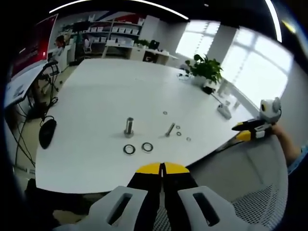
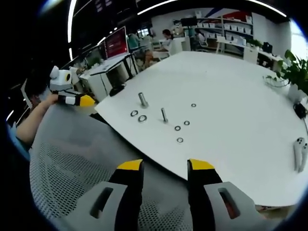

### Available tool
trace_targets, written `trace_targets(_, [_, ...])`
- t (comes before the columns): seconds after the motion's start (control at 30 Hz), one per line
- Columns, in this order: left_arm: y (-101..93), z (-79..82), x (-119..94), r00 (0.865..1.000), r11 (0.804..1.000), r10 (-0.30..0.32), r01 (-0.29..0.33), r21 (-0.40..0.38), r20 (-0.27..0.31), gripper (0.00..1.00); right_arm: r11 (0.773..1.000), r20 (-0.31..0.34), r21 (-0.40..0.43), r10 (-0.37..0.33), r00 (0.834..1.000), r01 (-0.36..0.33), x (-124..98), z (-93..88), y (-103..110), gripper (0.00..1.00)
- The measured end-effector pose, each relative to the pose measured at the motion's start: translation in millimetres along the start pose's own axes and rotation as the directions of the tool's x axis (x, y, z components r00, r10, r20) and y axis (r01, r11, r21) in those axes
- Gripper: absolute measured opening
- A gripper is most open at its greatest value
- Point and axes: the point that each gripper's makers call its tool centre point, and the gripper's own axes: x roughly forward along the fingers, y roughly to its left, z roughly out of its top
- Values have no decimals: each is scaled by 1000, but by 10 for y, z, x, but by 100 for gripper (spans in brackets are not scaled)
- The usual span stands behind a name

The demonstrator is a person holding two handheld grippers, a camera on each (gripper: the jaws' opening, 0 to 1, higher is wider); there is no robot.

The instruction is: Place the washer onto the threaded stud by aligning its center hole with the stud, sliding it down to the base, and recovering from edge contact or off-axis alignment until the washer reaches the visible bottom stop.

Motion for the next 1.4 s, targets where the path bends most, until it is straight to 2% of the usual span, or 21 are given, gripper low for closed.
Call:
trace_targets(0.2, [-8, -50, 13, 999, 1000, 1, -1, 8, -34, 0, 999, 53, 35, 6, 999, -8, -18, 74, -21, 36])
trace_targets(0.33, [-3, -35, 12, 1000, 1000, 5, -5, 5, -26, 0, 1000, 42, 26, 8, 999, -9, -9, 59, -15, 35])
trace_targets(0.47, [5, -22, 11, 1000, 1000, 4, -4, -1, -20, 0, 999, 61, 43, 23, 998, -25, -11, 87, 12, 34])
trace_targets(0.6, [10, -16, 9, 1000, 1000, 7, -7, -2, -15, 0, 999, 32, 30, 45, 998, -46, 9, 54, 52, 31])
trace_targets(0.77, [33, 26, -3, 1000, 1000, 9, -9, -12, 11, 0, 999, 49, 17, 48, 998, -49, 12, 102, 64, 30])
trace_targets(0.9, [24, 42, 3, 1000, 1000, 5, -5, -13, 22, 0, 999, 27, 13, 52, 998, -52, 25, 73, 73, 29])
trace_targets(1.13, [18, 21, 9, 1000, 1000, 8, -8, -14, 10, 0, 996, 15, 12, 83, 996, -83, 38, 50, 110, 29])
trace_targets(1.3, [33, 15, 7, 1000, 1000, 20, -20, -13, 7, 0, 996, -19, -13, 93, 995, -94, 66, 1, 123, 29])
trace_targets(1.4, [43, 40, -1, 999, 1000, 25, -25, -8, 23, 0, 994, -55, -24, 106, 993, -108, 78, -45, 158, 29])
